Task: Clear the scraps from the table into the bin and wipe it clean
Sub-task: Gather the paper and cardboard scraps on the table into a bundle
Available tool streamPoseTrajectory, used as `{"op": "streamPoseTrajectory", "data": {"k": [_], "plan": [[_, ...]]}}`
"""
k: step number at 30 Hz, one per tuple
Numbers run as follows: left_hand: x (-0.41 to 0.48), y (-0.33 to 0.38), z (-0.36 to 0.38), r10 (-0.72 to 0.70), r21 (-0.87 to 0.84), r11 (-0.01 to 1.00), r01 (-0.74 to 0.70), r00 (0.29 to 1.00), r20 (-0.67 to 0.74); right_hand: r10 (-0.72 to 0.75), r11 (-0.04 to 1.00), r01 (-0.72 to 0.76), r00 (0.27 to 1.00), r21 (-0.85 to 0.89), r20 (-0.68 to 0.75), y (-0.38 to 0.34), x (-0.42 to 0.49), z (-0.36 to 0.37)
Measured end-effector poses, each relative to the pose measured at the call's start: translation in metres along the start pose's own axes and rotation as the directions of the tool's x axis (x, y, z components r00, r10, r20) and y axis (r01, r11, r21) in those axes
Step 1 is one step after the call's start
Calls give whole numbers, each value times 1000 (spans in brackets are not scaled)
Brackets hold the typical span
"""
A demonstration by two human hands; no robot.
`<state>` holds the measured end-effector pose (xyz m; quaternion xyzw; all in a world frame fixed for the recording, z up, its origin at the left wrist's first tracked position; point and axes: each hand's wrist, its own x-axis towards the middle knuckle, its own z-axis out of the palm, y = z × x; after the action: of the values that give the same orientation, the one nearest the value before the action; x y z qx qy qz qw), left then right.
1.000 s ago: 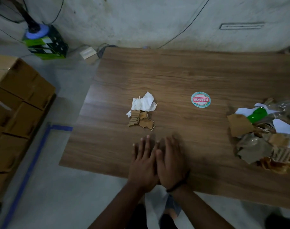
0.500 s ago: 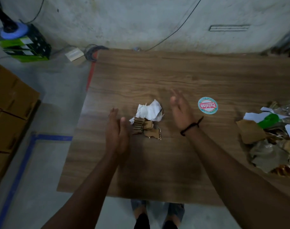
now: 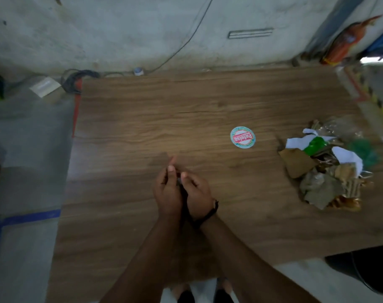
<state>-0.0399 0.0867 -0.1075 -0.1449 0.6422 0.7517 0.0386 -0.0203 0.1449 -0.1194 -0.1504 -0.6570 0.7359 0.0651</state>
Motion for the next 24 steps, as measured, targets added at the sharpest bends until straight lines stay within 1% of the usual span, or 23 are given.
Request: {"op": "streamPoseTrajectory", "data": {"k": [2,6,9,12,14,17,19,21,24], "plan": [[-3,3,8,-55,-40,998,55,998,-4,70,996,-64,993,70,-91,0,-3,-1],[-17,8,37,-125,-101,987,125,992,5,185,979,-156,952,133,-246,-8,-8,-18],[-35,7,74,-156,-114,980,162,986,57,191,972,-134,930,196,-313,-28,-15,-53],[-59,13,123,-105,-82,990,118,984,146,164,974,-81,898,213,-409,-54,-20,-102],[-76,20,161,-46,-77,995,63,977,208,96,987,-18,863,159,-496,-73,-20,-139],[-97,27,214,28,-93,996,1,948,317,-83,996,80,819,-31,-568,-100,-19,-192],[-107,31,248,93,-112,992,-57,930,357,-196,980,148,816,-132,-544,-119,-15,-226],[-116,39,282,152,-171,981,-92,912,381,-299,951,203,798,-235,-523,-138,-7,-257],[-123,42,327,217,-212,967,-138,883,416,-415,888,228,770,-399,-485,-152,6,-301]]}}
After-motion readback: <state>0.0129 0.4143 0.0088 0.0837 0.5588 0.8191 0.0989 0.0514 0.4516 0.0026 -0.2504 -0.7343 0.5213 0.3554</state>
